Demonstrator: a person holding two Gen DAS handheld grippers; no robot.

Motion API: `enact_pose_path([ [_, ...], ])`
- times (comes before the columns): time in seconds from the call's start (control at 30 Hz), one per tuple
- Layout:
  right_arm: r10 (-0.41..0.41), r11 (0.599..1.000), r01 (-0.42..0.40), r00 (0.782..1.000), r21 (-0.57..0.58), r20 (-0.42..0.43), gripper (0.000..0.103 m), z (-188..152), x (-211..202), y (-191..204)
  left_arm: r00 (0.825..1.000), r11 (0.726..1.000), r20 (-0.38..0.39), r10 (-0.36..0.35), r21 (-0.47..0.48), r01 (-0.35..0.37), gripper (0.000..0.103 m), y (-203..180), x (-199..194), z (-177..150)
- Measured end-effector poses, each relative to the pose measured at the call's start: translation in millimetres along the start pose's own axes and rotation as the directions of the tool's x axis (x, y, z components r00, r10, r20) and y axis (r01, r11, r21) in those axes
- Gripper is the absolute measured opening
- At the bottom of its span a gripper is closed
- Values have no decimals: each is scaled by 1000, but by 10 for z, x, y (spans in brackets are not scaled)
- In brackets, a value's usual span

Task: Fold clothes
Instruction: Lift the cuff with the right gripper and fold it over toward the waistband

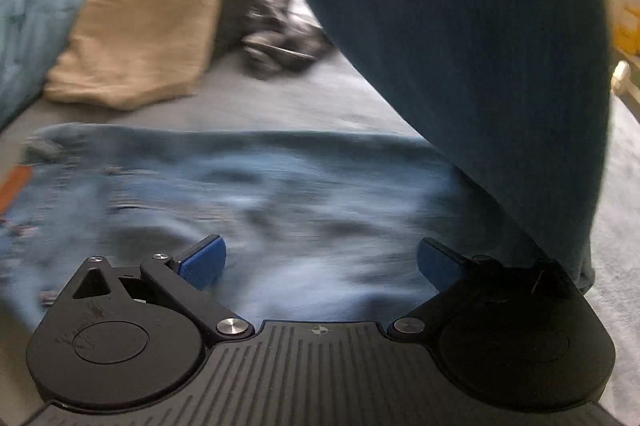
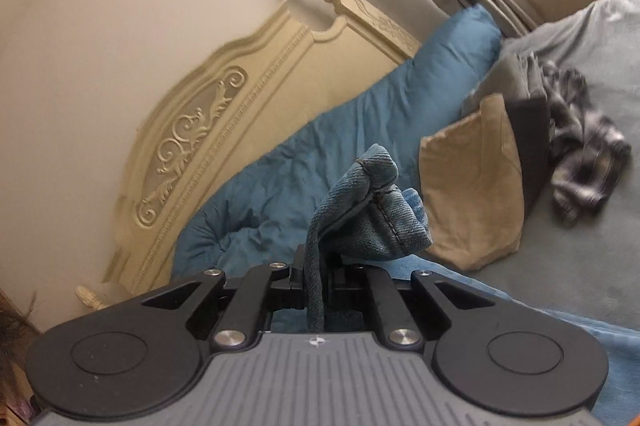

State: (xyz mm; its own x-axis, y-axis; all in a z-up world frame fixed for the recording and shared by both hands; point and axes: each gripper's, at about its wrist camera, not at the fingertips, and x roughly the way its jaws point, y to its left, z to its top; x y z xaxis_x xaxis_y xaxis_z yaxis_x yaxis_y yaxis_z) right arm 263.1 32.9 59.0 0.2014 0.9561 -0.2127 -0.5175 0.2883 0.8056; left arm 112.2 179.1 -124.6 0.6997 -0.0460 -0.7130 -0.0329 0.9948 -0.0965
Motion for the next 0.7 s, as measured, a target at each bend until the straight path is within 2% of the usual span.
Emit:
enact_pose_path([
  [0.17, -36, 999, 35, 998, -11, -59, 9, -190, 403, -123, 999, 988, 14, 51, -145, -49, 102, 542, -345, -64],
  [0.27, -89, 994, 82, 991, -71, -102, 9, -373, 717, -183, 996, 965, 12, 90, -248, -85, 98, 848, -512, -90],
  [0.33, -131, 987, 116, 981, -111, -144, 9, -508, 963, -223, 994, 945, 11, 110, -310, -102, 98, 1026, -607, -103],
  [0.43, -202, 962, 150, 954, -229, -223, 9, -709, 1384, -186, 988, 922, 20, 156, -360, -139, 95, 1216, -737, -158],
  [0.57, -306, 878, 151, 907, -455, -289, 9, -972, 1833, -56, 986, 908, 29, 163, -395, -138, 93, 1400, -818, -282],
  [0.63, -368, 817, 150, 879, -557, -302, 9, -1127, 2014, -25, 987, 905, 33, 156, -405, -129, 93, 1477, -847, -338],
  [0.7, -413, 738, 135, 865, -661, -285, 9, -1300, 2148, 22, 992, 920, 41, 123, -378, -99, 92, 1490, -849, -350],
])
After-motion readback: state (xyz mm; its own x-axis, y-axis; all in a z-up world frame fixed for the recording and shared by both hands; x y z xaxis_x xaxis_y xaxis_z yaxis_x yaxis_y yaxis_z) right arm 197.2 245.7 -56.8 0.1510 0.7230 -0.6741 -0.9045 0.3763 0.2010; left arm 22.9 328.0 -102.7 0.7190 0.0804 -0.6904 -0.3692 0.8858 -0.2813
